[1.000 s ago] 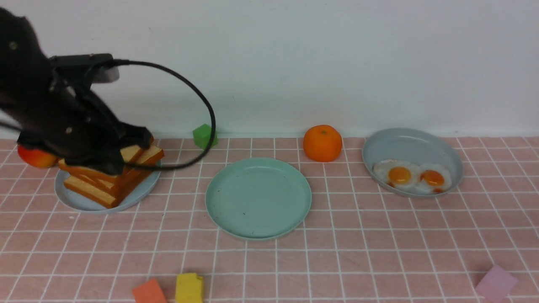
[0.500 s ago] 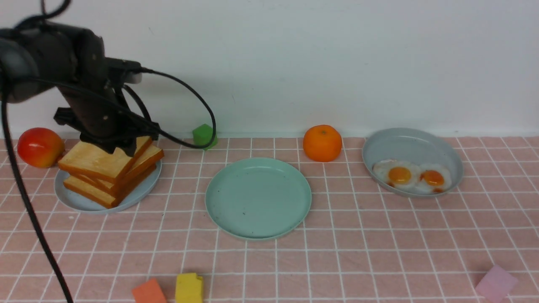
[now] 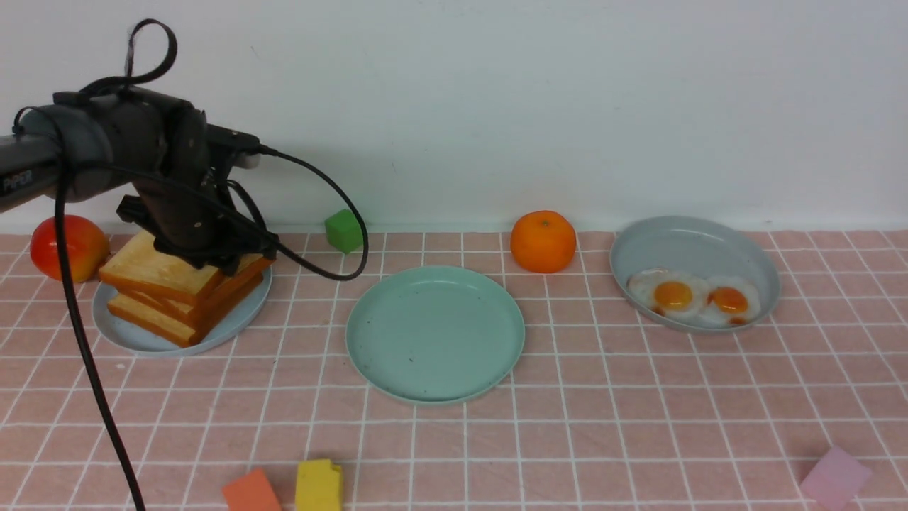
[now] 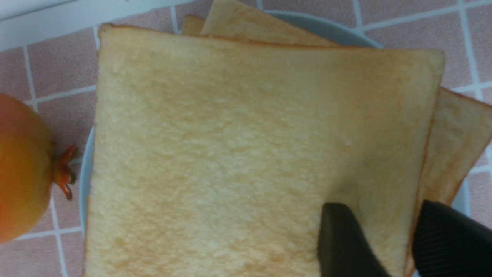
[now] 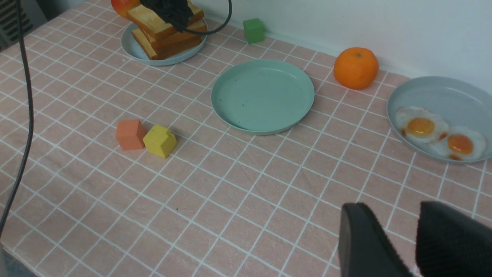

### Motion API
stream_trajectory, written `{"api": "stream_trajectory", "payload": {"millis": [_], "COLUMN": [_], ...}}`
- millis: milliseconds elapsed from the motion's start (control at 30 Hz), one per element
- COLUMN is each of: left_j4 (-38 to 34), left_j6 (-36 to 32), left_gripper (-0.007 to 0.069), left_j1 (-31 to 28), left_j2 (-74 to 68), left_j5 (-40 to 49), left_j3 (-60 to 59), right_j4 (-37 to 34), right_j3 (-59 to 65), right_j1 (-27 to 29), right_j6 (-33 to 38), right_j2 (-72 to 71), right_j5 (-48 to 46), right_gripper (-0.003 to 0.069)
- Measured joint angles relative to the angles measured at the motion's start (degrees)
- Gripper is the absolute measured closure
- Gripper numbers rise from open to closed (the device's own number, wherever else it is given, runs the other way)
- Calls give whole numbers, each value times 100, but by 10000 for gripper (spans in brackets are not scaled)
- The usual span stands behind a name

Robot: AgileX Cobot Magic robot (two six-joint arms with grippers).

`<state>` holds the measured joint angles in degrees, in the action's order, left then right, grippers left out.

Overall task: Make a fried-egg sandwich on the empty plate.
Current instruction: Use the left arm to grab a slice of bread, then use the left arm to put a slice of bread into the empty plate in the middle

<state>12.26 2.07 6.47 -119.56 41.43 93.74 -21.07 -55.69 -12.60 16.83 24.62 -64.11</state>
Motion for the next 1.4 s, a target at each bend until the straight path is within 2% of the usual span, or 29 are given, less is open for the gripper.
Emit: {"api": "stream_trajectory", "payload": {"millis": [167,233,500,633,733,833,933,1133,1233,1400], "left_j4": [20,20,-179,-637,-996,-954,-506,533,679,435], "left_j6": [-17,-21,-38,-378,-542,-579,-528,111,357,255], "left_gripper": [601,619,619,619,619,619,619,619,619,596], "left_j1": [5,5,211,863,1680,2261,2788,2983,2983,2983], "left_j2": [-12,0,1053,1491,1348,1004,576,100,2,-53], "left_j5": [56,71,257,376,560,568,388,-139,-308,-422], "left_j3": [21,21,-25,3,3,-3,-7,-7,-7,-7], "right_j4": [0,0,-24,-24,6,66,73,79,83,77], "right_j3": [0,0,0,0,0,0,0,0,0,0], "right_j1": [0,0,0,0,0,0,0,0,0,0], "right_j6": [-11,-11,-15,-15,-15,-15,-15,-15,-15,-15], "right_j2": [0,0,-2,-2,-2,-2,-2,-2,-2,-2], "right_j5": [-44,-70,-130,-130,-130,-130,-130,-222,-351,-404], "right_gripper": [419,419,419,419,419,419,419,419,419,419]}}
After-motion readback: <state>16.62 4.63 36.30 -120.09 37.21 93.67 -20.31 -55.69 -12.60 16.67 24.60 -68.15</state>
